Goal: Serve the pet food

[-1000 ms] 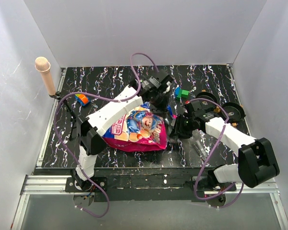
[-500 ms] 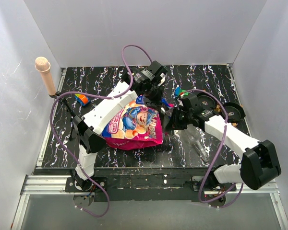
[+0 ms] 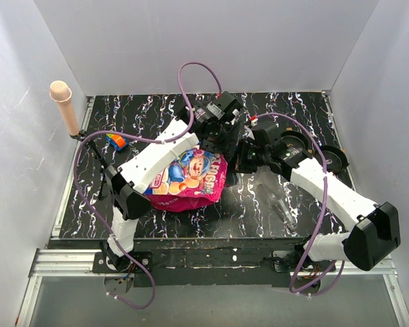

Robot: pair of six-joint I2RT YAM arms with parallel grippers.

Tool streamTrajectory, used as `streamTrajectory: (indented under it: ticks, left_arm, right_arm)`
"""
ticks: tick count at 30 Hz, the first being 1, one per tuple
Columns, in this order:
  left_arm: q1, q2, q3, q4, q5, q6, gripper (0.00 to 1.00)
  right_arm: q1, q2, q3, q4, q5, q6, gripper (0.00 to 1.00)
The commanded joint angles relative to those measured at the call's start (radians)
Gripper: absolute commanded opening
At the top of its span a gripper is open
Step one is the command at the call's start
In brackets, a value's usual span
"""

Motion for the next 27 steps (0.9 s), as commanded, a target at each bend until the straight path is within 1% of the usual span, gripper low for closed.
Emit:
streamTrajectory:
  ticks: [1,2,5,7,10,16,18,20,21,22,23,24,25,26,27]
  left_arm:
    - [-0.043,-0.034,0.089,-0.286,-0.185,0.014,0.61]
    - [-0.05,-0.045,0.088,-0.286,-0.196,0.011,0.65]
    - [-0.059,-0.073,0.054,-0.288,-0.228,-0.014,0.66]
    - [-0.068,-0.096,0.007,-0.288,-0.271,-0.035,0.62]
    - [-0.07,-0.137,-0.049,-0.286,-0.342,-0.077,0.59]
    - [-0.07,-0.176,-0.124,-0.289,-0.454,-0.084,0.49]
    - [-0.056,-0.176,-0.122,-0.289,-0.466,-0.081,0.42]
    - [-0.039,-0.176,-0.107,-0.289,-0.471,-0.084,0.24]
    - [-0.028,-0.176,-0.098,-0.289,-0.472,-0.084,0.14]
    - [-0.024,-0.176,-0.09,-0.289,-0.468,-0.084,0.02]
    - [-0.018,-0.173,-0.086,-0.289,-0.466,-0.083,0.0]
    - [-0.017,-0.169,-0.081,-0.283,-0.453,-0.08,0.0]
    - [-0.017,-0.174,-0.095,-0.244,-0.407,-0.068,0.0]
    - [-0.019,-0.188,-0.146,-0.157,-0.246,-0.024,0.0]
    - [-0.019,-0.188,-0.229,-0.046,-0.065,-0.029,0.0]
  right_arm:
    - [0.024,-0.006,0.109,0.042,0.002,0.034,0.01]
    - [0.031,-0.001,0.121,0.034,0.006,0.036,0.01]
    - [0.051,0.005,0.148,0.025,0.008,0.044,0.01]
    - [0.061,0.005,0.167,0.02,0.012,0.05,0.01]
    - [0.064,0.006,0.195,0.004,0.02,0.065,0.01]
    - [0.064,0.02,0.218,-0.004,0.012,0.08,0.01]
    - [0.064,0.023,0.219,-0.007,0.012,0.077,0.01]
    - [0.062,0.02,0.205,-0.012,0.028,0.064,0.01]
    - [0.059,0.014,0.19,-0.021,0.038,0.06,0.01]
    - [0.051,0.005,0.173,-0.024,0.045,0.051,0.01]
    - [0.045,-0.004,0.144,-0.029,0.052,0.033,0.01]
    - [0.039,-0.023,0.117,-0.041,0.069,0.007,0.01]
    - [0.027,-0.04,0.074,-0.049,0.081,-0.008,0.01]
    - [0.012,-0.056,0.013,-0.044,0.081,-0.031,0.01]
    - [-0.016,-0.079,-0.05,-0.03,0.078,-0.045,0.01]
